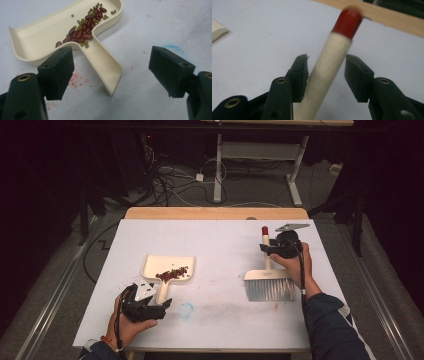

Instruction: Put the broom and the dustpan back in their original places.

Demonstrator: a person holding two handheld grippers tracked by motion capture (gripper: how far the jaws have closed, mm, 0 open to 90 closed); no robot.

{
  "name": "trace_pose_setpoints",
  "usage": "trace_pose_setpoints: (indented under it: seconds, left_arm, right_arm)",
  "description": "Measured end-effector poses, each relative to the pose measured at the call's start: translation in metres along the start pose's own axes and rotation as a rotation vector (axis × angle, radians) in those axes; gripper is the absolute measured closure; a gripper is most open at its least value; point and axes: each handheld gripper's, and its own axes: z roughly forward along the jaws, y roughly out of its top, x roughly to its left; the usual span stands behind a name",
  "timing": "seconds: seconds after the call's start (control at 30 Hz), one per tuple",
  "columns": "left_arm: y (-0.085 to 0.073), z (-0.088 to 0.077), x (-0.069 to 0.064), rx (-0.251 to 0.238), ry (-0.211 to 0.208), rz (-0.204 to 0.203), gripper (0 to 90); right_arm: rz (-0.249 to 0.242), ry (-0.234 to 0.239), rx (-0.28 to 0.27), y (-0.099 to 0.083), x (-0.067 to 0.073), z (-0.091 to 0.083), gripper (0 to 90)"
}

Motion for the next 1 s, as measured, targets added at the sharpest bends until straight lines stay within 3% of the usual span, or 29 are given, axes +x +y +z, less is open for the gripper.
trace_pose_setpoints:
  seconds: [0.13,0.23,0.43,0.53,0.73,0.87,0.93,1.0]
  left_arm:
    - [0.000,-0.001,0.002,-0.007,-0.001,0.011,20.0]
    - [0.000,-0.002,0.002,-0.013,0.001,0.019,20.0]
    - [-0.001,-0.001,0.002,-0.007,0.026,0.043,20.0]
    - [-0.002,-0.003,0.003,-0.017,0.028,0.027,20.0]
    - [-0.003,-0.001,0.002,-0.009,0.033,0.042,20.0]
    - [-0.003,0.000,0.001,-0.005,0.028,0.049,20.0]
    - [-0.003,0.001,0.001,0.002,0.026,0.056,20.0]
    - [-0.003,0.002,0.001,0.003,0.024,0.060,20.0]
  right_arm:
    - [0.015,-0.030,-0.040,0.001,0.001,0.004,52.7]
    - [0.013,-0.049,-0.034,-0.001,0.004,0.009,51.0]
    - [0.041,-0.017,-0.092,-0.009,0.009,0.009,47.8]
    - [0.019,-0.039,-0.101,-0.008,0.013,0.008,44.8]
    - [0.014,-0.050,-0.143,-0.006,0.017,-0.001,36.2]
    - [0.012,-0.028,-0.156,-0.006,0.019,-0.005,32.2]
    - [0.006,-0.058,-0.162,-0.005,0.021,-0.008,30.6]
    - [0.001,-0.055,-0.172,-0.004,0.021,-0.011,29.0]
